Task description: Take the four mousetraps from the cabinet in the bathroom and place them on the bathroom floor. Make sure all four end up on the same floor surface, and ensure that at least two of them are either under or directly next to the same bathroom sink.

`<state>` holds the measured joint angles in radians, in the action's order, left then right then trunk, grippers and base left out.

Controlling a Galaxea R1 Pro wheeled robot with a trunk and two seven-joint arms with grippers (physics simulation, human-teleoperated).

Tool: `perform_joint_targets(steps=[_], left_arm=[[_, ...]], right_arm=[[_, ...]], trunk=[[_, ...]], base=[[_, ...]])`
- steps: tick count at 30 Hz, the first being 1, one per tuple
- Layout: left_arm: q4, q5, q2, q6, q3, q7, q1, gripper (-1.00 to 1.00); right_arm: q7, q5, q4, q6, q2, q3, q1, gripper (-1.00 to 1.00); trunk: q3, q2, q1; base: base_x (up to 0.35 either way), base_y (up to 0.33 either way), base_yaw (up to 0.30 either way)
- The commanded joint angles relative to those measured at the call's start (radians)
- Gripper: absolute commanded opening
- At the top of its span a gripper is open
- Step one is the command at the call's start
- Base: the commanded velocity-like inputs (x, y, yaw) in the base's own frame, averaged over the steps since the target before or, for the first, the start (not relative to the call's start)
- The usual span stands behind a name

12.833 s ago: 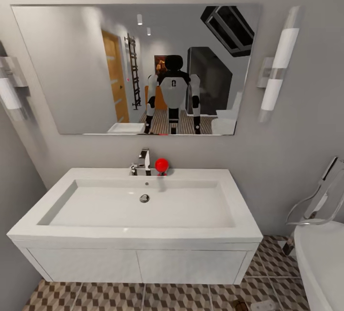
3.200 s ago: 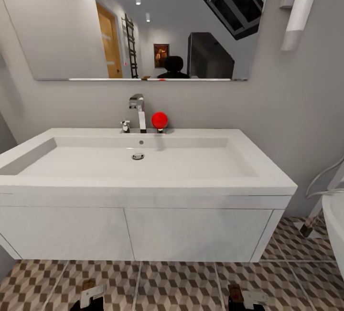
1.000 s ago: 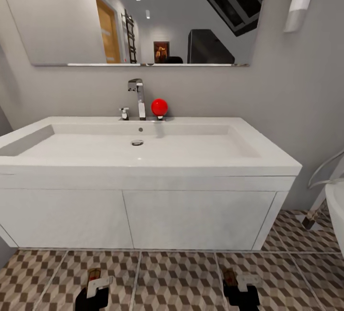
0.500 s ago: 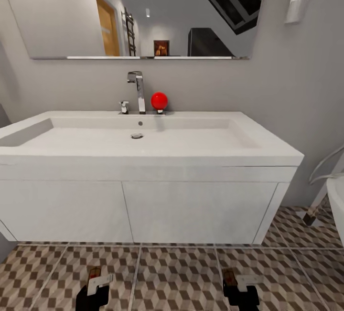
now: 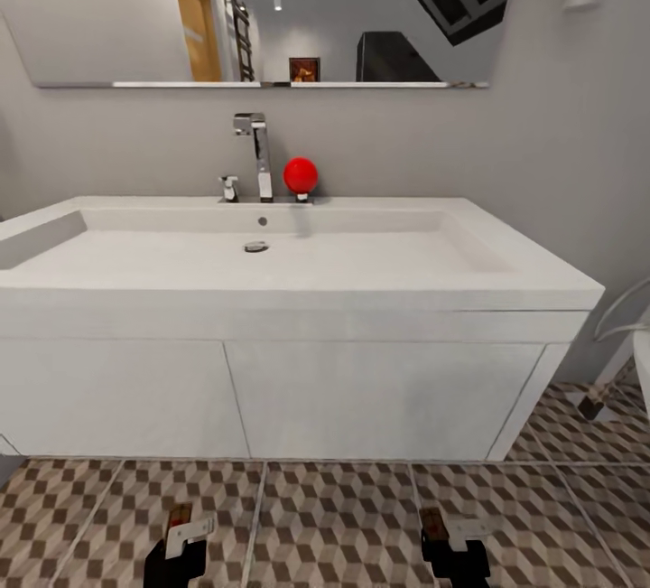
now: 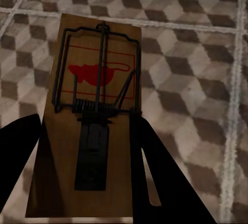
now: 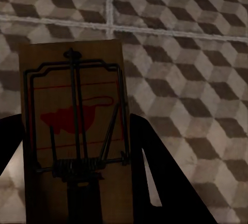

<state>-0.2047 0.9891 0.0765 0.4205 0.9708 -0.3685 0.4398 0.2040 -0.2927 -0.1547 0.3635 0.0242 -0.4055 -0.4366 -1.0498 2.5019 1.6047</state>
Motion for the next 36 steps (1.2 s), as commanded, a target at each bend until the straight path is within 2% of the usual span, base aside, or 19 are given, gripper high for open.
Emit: perform_joint_targets(steps=[1, 16, 36], left_arm=[[-0.002, 0.005, 0.001, 0.001, 0.009, -0.007, 0.0, -1.0], [-0.002, 0.005, 0.0, 0.002, 0.009, -0.007, 0.0, -1.0], [-0.003, 0.005, 0.0, 0.013, 0.009, -0.007, 0.0, -1.0]], right_arm=[[0.002, -0.011, 0.0, 0.003, 0.0, -0.009, -0.001, -1.0], [0.002, -0.011, 0.0, 0.003, 0.0, -0.01, -0.001, -1.0], [0.002, -0.011, 0.0, 0.003, 0.0, -0.007, -0.001, -1.0]], trunk=[[-0.005, 0.001, 0.0], [-0.063, 0.004, 0.007], [-0.063, 0.004, 0.007]], base=[[0.013, 0.002, 0.0], [0.001, 0.0, 0.0], [0.0, 0.0, 0.0]])
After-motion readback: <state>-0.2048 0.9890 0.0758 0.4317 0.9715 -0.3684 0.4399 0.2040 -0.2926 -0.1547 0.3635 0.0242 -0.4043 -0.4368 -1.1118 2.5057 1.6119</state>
